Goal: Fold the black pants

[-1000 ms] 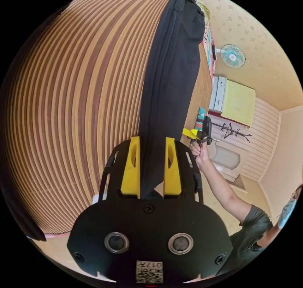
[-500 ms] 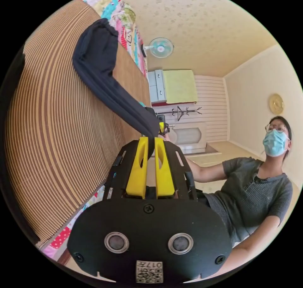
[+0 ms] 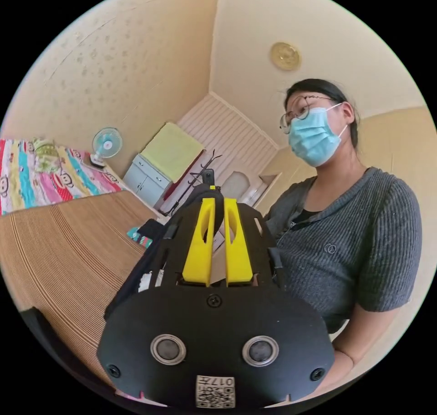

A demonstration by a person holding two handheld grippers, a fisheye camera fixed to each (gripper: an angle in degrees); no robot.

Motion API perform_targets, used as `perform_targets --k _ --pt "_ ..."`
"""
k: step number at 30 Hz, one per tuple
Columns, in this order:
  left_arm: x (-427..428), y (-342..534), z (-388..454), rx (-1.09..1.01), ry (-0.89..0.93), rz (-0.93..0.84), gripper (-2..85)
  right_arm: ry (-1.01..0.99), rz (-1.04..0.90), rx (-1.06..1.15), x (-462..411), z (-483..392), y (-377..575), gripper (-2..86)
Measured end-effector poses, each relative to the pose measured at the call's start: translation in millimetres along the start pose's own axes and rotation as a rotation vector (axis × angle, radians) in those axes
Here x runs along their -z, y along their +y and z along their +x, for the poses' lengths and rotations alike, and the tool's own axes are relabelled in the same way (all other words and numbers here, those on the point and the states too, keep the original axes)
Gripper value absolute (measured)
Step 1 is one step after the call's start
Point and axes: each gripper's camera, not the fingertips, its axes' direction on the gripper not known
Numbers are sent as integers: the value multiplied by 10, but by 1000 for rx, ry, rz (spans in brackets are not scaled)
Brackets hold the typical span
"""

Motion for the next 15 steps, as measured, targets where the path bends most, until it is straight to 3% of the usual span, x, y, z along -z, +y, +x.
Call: perform_targets --k 3,8,15 --pt "-24 -282 68 56 -102 43 36 131 -18 -62 31 23 -296 4" --pt "-145 -398 -535 263 -429 27 35 324 -142 -262 -251 1110 -545 7" --pt "-190 107 -2192 611 -581 -1 40 258 -174 -586 -631 2700 -207 13"
